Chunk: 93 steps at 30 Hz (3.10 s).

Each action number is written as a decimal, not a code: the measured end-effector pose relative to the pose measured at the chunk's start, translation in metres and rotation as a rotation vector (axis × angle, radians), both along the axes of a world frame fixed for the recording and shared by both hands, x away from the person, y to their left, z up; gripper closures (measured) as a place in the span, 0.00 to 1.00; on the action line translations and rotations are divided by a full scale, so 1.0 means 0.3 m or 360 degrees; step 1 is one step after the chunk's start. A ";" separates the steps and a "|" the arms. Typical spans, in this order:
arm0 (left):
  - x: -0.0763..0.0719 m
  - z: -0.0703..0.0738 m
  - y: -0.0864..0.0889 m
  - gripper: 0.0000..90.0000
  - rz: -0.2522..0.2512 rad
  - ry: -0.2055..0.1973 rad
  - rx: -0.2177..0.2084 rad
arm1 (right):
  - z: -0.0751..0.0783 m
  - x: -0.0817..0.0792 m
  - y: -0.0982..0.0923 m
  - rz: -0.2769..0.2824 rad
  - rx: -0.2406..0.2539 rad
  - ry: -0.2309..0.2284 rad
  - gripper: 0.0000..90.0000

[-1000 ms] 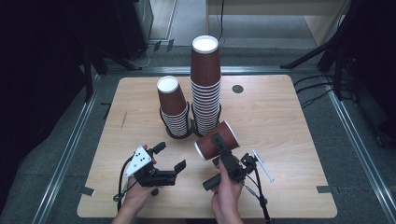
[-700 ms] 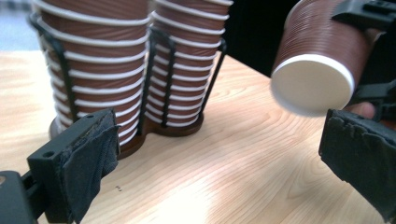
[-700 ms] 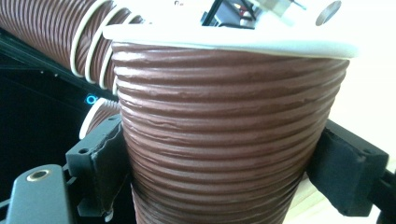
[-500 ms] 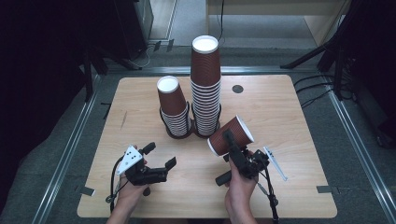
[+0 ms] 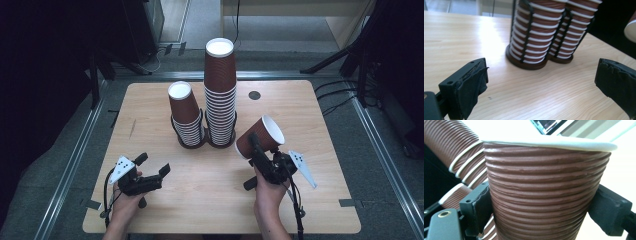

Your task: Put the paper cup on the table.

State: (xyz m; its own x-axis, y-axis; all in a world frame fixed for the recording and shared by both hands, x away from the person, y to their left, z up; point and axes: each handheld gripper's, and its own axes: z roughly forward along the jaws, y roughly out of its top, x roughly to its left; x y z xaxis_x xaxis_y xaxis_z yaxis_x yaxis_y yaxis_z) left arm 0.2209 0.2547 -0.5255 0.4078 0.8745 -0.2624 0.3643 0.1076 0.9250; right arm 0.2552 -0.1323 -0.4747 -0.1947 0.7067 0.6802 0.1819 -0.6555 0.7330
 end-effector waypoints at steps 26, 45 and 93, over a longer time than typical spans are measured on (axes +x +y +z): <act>-0.035 -0.070 0.201 0.00 0.0081 -0.0001 0.0018 | -0.032 0.149 -0.160 -0.0176 -0.0666 -0.0190 0.15; -0.039 -0.095 0.222 0.00 0.0102 -0.0002 0.0026 | -0.140 0.253 -0.233 -0.0159 -0.0949 -0.0091 0.15; -0.037 -0.098 0.225 0.00 0.0125 0.0006 0.0023 | -0.222 0.317 -0.261 -0.0032 -0.1105 0.0210 0.00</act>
State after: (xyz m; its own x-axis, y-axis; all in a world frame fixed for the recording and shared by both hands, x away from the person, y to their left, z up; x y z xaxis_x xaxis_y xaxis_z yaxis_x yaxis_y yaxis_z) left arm 0.2097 0.3221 -0.5551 0.3368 0.9076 -0.2507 0.3586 0.1226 0.9254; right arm 0.3502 -0.2105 -0.5412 -0.1237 0.9884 0.0877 0.2909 -0.0483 0.9555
